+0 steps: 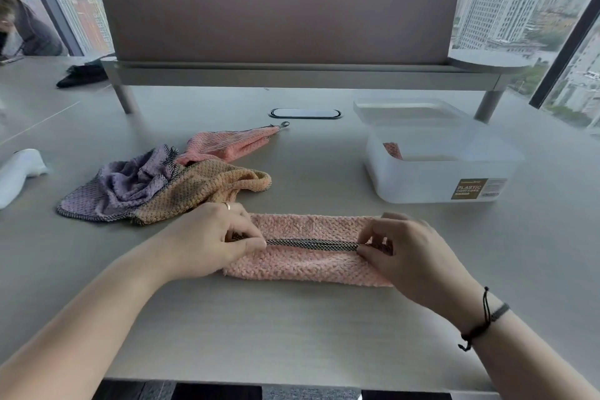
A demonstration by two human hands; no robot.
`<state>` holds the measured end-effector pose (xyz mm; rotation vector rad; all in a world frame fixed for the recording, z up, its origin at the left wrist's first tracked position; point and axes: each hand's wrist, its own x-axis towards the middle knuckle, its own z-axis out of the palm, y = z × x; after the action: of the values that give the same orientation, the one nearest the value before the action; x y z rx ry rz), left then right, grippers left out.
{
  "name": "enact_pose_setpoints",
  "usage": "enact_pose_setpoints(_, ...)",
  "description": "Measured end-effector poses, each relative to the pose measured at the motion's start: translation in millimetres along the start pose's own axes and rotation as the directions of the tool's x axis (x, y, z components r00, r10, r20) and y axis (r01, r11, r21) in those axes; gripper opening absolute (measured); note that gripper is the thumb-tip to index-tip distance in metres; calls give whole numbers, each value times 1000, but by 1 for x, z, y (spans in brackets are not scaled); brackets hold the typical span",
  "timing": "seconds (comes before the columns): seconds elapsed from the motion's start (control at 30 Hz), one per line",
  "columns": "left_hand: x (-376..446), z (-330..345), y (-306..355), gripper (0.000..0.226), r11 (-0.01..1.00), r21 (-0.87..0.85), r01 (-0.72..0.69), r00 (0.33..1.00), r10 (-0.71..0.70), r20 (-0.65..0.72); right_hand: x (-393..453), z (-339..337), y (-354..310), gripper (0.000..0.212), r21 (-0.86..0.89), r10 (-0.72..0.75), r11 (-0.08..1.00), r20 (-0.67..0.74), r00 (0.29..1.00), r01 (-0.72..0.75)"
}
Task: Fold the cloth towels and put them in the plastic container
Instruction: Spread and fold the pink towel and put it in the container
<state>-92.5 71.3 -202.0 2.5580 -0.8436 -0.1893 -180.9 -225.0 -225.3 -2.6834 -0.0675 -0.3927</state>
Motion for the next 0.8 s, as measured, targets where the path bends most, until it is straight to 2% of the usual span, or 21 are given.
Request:
enact_pose_setpoints(0.07, 1, 3, -1, 16, 999, -34, -2, 998, 0, -61, -1, 0, -3, 11, -156, -41, 987, -68, 997, 30)
enact_pose_setpoints(0.13, 2, 7, 1, 16, 1000, 22, 3, 995, -1, -103, -5, -1, -9, 11, -276, -92, 960, -148, 985, 48)
enact_pose_setpoints(0.23, 2, 9, 4, 25, 998, 57, 29, 992, -21, -124, -12, 2, -25, 24, -320, -53, 947, -185, 981, -9)
enact_pose_setpoints(0.3, 0, 7, 9, 32, 997, 56, 52, 995, -47, -91, -16, 5, -35, 45, -306, 22, 951, -114, 993, -56)
enact_pose_setpoints(0.37, -3, 3, 16, 36, 985, 159, 62, 998, -57, -37, -18, 6, -44, 63, -328, 73, 942, -14, 997, -73)
enact_pose_setpoints(0.43, -6, -1, 26, 42, 953, 300, 38, 999, -46, 19, -16, 2, -52, 73, -322, 125, 942, 62, 990, -99)
enact_pose_setpoints(0.47, -8, -3, 32, 45, 950, 313, 12, 998, -31, 57, -13, 1, -54, 74, -292, 142, 950, 95, 985, -109)
enact_pose_setpoints(0.53, -12, -3, 45, 47, 982, 187, -28, 984, -6, 180, -6, 1, -52, 80, -211, 134, 973, 197, 971, -92)
enact_pose_setpoints(0.6, -14, 0, 56, 42, 999, -19, -33, 953, 37, 300, 4, 4, -46, 98, -148, 90, 988, 345, 934, -41)
enact_pose_setpoints(0.67, -13, 5, 59, 36, 993, -97, -72, 960, 95, 264, 14, 9, -37, 109, -114, 25, 993, 462, 886, 32)
enact_pose_setpoints(0.73, -7, 14, 52, 39, 989, 6, -145, 984, 144, 103, 24, 11, -25, 110, -96, -41, 989, 534, 845, 109)
enact_pose_setpoints(0.8, -2, 21, 45, 52, 983, 46, -178, 983, 176, 50, 35, 9, -15, 109, -72, -86, 985, 581, 810, 156)
